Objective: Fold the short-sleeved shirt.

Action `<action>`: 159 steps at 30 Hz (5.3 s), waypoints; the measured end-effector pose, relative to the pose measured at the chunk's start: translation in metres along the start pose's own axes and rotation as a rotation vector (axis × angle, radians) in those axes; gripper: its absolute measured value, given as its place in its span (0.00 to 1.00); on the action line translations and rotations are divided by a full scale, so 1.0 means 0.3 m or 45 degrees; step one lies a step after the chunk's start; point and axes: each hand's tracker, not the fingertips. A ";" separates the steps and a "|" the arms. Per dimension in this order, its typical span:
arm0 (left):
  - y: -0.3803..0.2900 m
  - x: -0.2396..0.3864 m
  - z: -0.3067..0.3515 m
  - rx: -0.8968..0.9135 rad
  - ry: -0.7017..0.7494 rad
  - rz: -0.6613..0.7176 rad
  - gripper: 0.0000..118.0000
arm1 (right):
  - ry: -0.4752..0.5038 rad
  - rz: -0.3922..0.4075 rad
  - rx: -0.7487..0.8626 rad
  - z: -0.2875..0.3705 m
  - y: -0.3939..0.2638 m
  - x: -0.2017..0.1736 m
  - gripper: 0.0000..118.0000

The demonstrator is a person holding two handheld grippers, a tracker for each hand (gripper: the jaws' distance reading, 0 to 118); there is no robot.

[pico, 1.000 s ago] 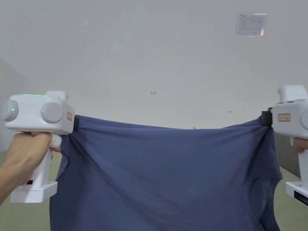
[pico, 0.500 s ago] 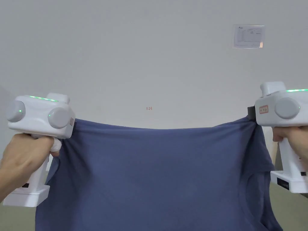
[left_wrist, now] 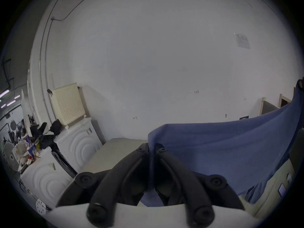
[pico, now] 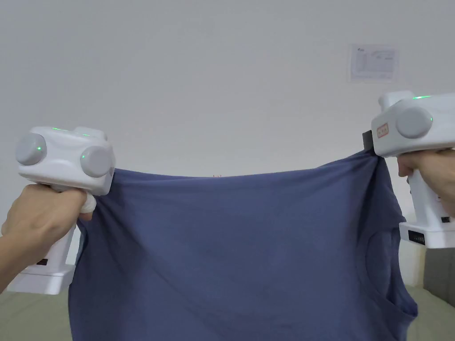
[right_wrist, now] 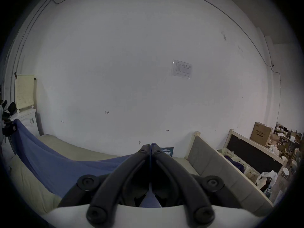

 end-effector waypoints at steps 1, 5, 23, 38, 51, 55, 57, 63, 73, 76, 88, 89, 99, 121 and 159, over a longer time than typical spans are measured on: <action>-0.007 0.013 -0.029 -0.019 0.006 -0.021 0.07 | 0.005 0.000 -0.006 -0.025 -0.016 -0.008 0.00; -0.079 0.038 -0.136 -0.064 0.007 0.016 0.07 | -0.001 0.002 -0.058 -0.115 -0.124 -0.052 0.00; -1.054 0.003 0.020 -0.483 -0.195 -0.100 0.07 | 0.201 -0.040 -0.634 0.324 -1.212 -0.022 0.00; -1.570 -0.248 0.601 -0.673 -0.312 -0.051 0.07 | 0.260 -0.095 -0.760 1.119 -1.638 0.093 0.00; -1.654 -0.258 0.736 -0.736 -0.326 -0.019 0.25 | 0.295 -0.170 -0.847 1.188 -1.736 0.105 0.35; -1.626 -0.285 0.796 -0.661 -0.310 -0.008 0.93 | 0.300 -0.133 -0.801 1.223 -1.724 0.099 0.94; -1.602 -0.314 0.822 -0.654 -0.294 0.041 0.92 | 0.265 -0.121 -0.776 1.232 -1.696 0.108 0.95; -1.579 -0.381 0.876 -0.597 -0.245 0.142 0.04 | 0.159 -0.147 -0.667 1.266 -1.641 0.115 0.01; -1.637 -0.384 0.824 -0.722 -0.382 0.190 0.72 | 0.129 -0.132 -0.738 1.258 -1.664 0.122 0.00; -1.656 -0.354 0.775 -0.756 -0.393 0.153 0.93 | 0.151 -0.135 -0.770 1.244 -1.680 0.125 0.00; -1.666 -0.295 0.681 -0.842 -0.438 0.095 0.03 | 0.226 -0.098 -0.858 1.217 -1.751 0.134 0.12; -1.665 -0.297 0.679 -0.834 -0.442 0.101 0.03 | 0.245 -0.100 -0.862 1.216 -1.759 0.134 0.39; -1.653 -0.290 0.714 -0.822 -0.402 0.089 0.03 | 0.297 0.054 -1.039 1.131 -1.859 0.084 0.54; -1.381 -0.253 0.385 -0.763 -0.442 0.040 0.03 | 0.281 0.091 -0.822 0.631 -1.466 0.063 0.01; -1.544 -0.191 0.289 -0.931 -0.348 0.186 0.88 | 0.164 -0.168 -0.981 0.859 -1.535 0.036 0.00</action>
